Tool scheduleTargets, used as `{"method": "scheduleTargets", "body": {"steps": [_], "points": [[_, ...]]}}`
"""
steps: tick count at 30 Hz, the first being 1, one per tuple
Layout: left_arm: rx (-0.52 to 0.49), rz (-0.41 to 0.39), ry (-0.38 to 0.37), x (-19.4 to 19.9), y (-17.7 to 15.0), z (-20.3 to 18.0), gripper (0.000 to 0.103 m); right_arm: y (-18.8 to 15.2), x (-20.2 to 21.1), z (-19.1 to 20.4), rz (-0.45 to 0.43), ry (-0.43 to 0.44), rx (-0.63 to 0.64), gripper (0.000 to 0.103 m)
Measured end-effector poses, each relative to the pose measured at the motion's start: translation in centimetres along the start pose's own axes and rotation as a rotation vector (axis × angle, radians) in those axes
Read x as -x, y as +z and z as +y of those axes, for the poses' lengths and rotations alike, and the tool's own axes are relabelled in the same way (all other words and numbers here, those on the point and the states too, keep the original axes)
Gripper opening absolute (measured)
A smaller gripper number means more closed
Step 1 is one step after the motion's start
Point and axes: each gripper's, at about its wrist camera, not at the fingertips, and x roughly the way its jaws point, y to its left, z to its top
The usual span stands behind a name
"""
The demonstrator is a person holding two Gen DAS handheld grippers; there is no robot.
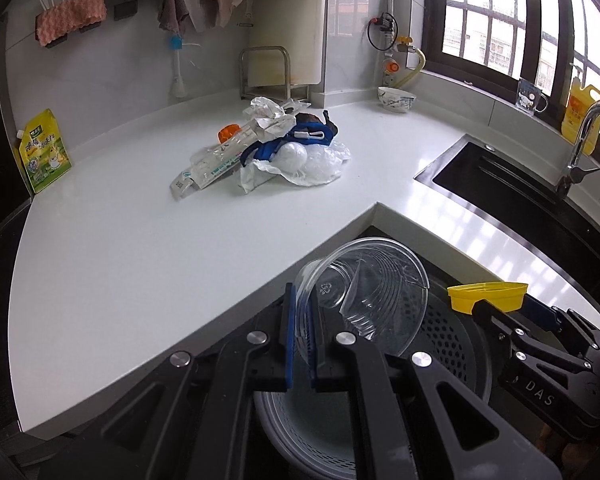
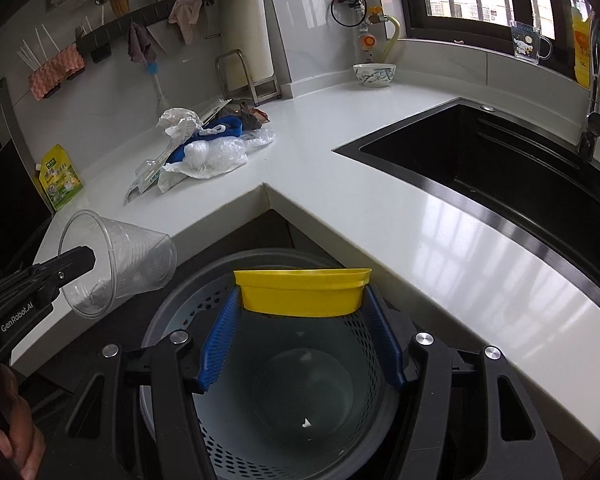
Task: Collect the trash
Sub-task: 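Carry the clear cup and yellow container with both tools over the bin, then open both tools to drop the cup and yellow container into the bin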
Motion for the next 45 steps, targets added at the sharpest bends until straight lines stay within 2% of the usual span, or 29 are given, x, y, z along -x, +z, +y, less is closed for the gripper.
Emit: {"method": "scheduleTargets", "body": {"steps": [5, 15, 40, 43, 45], "points": [[-0.007, 0.056, -0.007, -1.2, -2.2, -0.9, 0.006, -2.2, -1.0, -0.2, 0.06, 0.003, 0.0, 0.06], [-0.025, 0.12, 0.008, -3.4, -5.0, -1.6, 0.006, -4.0, -3.6, 0.6, 0.139, 0.012, 0.009, 0.06], [-0.001, 0.206, 0.017, -6.0, -6.2, -1.0, 0.008, -4.9, -6.0, 0.1, 0.195, -0.023, 0.001, 0.06], [0.01, 0.207, 0.019, -6.0, -6.2, -0.8, 0.009, -4.9, -6.0, 0.1, 0.194, -0.033, 0.009, 0.06], [0.013, 0.207, 0.025, -6.0, -6.2, -0.7, 0.011, -4.9, -5.9, 0.1, 0.191, -0.04, 0.012, 0.064]]}}
